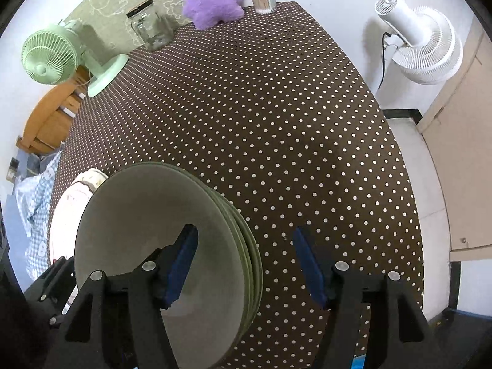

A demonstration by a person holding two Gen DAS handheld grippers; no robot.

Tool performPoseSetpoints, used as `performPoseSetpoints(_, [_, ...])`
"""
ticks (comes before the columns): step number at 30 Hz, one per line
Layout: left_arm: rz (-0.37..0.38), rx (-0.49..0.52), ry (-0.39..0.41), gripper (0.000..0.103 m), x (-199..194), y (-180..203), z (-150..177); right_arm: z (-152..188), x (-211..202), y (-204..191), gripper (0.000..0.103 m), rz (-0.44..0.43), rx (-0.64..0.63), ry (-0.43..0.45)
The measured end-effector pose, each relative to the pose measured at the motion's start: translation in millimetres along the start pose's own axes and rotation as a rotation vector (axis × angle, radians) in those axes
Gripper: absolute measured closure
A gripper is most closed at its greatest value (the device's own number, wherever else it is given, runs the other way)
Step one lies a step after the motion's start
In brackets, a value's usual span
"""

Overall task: Organize plates and bowls
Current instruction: 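Lower the grey bowl onto the floral plate stack with the right gripper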

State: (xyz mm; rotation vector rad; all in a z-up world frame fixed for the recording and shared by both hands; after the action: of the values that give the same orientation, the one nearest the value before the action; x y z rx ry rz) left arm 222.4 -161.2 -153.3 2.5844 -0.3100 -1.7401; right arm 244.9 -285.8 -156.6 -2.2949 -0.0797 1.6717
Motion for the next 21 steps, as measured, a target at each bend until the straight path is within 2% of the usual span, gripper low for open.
performPoseSetpoints(8, [0.041,0.002,-0.010,0.027,5.1,0.4,-4.0,-2.1,0.3,3.2,0.036,0.024,0.021,0.006])
performPoseSetpoints(15, [0.081,-0.002,-0.012,0.041,14.8,2.2,-3.8,0.9,8.5,2.4,0.037,0.032,0.031,-0.014])
performPoseSetpoints(16, [0.085,-0.007,-0.015,0.046,15.9,1.8,-2.9,1.8,9.5,0.9,0.040,0.033,0.026,-0.015])
performPoseSetpoints(18, [0.098,0.003,-0.012,0.049,15.5,3.0,-2.2,3.5,8.5,-3.4,0.048,0.033,0.001,-0.007])
performPoseSetpoints(20, [0.107,0.023,-0.011,0.058,14.0,5.6,-2.6,4.8,7.2,-8.8,0.053,0.032,-0.026,-0.003])
performPoseSetpoints(21, [0.109,0.032,-0.011,0.058,13.6,7.4,-3.3,5.1,7.1,-10.0,0.057,0.032,-0.032,-0.002])
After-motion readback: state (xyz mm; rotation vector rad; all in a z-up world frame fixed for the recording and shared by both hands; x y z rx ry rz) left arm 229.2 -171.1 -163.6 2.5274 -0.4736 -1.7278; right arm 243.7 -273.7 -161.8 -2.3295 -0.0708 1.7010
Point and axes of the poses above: each gripper's, at about its wrist camera, not at the fingertips, and x roughly the way its jaws point, y to its right, z to its underside, the point moved 4 cm from there along x, roughly the way its jaws point, and after that the axes turned 11 degrees about x, right-handed, at the moved point
